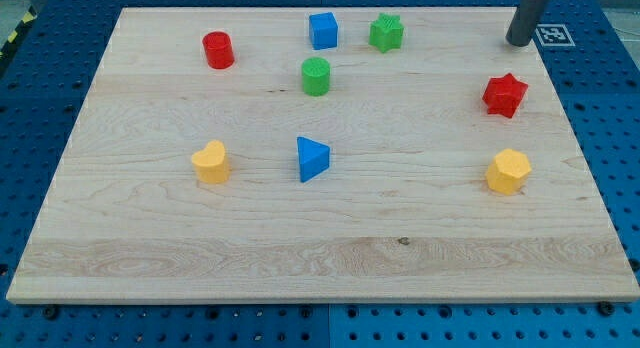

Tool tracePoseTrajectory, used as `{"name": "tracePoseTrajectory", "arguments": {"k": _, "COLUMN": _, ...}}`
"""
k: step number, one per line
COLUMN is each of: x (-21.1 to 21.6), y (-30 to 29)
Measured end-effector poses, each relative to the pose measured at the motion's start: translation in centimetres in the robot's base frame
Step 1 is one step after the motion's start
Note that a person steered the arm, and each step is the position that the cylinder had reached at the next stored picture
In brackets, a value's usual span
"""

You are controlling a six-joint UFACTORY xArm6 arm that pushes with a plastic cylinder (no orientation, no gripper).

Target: Move the green star right to the blue cube

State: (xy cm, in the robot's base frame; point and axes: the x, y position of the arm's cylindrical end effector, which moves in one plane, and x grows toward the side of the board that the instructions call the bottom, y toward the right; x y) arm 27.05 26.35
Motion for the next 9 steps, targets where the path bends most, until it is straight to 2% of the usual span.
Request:
{"name": "tracePoseTrajectory", "arguments": {"k": 2, "x": 0.2, "y": -2.1}}
{"name": "tracePoseTrajectory", "arguments": {"k": 4, "x": 1.0, "y": -7.7}}
{"name": "tracePoseTrajectory", "arguments": {"k": 6, "x": 1.0, "y": -8.2}}
{"name": "tracePoseTrajectory", "arguments": {"k": 9, "x": -1.8, "y": -14.1}}
